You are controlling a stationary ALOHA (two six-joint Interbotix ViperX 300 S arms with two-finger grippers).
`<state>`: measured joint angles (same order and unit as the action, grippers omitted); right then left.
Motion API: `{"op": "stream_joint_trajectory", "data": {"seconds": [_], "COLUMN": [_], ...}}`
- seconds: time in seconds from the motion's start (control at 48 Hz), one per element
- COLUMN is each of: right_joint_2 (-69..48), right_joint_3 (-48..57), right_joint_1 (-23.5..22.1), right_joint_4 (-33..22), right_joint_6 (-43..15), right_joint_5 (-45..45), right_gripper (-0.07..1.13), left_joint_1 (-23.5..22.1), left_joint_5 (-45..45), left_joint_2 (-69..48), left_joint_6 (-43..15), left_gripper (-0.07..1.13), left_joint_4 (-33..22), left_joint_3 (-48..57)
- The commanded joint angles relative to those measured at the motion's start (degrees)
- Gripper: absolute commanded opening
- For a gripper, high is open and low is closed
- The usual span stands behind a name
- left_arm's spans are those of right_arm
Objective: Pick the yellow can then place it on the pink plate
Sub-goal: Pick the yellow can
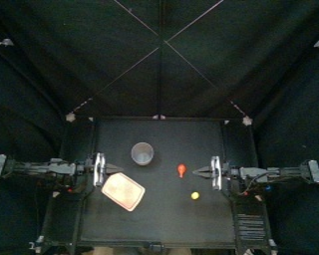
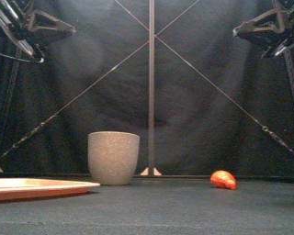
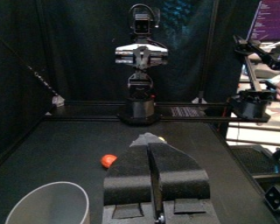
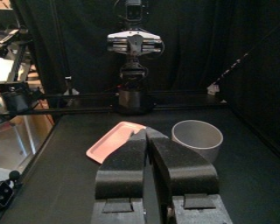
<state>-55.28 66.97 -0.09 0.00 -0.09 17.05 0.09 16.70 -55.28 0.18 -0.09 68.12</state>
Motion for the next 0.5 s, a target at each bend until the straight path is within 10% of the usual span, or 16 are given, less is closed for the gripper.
{"op": "stream_joint_trajectory", "data": {"seconds": [0.021,0.375,0.5], "right_joint_2": [1.8,5.9,5.7], "right_joint_3": [0.4,-2.0,-2.5], "right_joint_1": [-0.4,-1.2,-1.4], "right_joint_4": [-0.2,0.1,1.2], "right_joint_6": [-0.2,-0.4,-0.5], "right_joint_5": [-0.6,-9.2,-8.4], "right_gripper": [0.09,0.12,0.30], "left_joint_1": [0.0,0.0,0.1], "left_joint_5": [0.4,0.7,0.8], "left_joint_2": [2.1,5.8,5.8], "left_joint_6": [-0.2,-0.4,-0.4], "left_gripper": [0.06,0.05,0.05], "left_joint_4": [-0.1,0.2,0.2], "left_joint_3": [-1.1,-2.3,-2.2]}}
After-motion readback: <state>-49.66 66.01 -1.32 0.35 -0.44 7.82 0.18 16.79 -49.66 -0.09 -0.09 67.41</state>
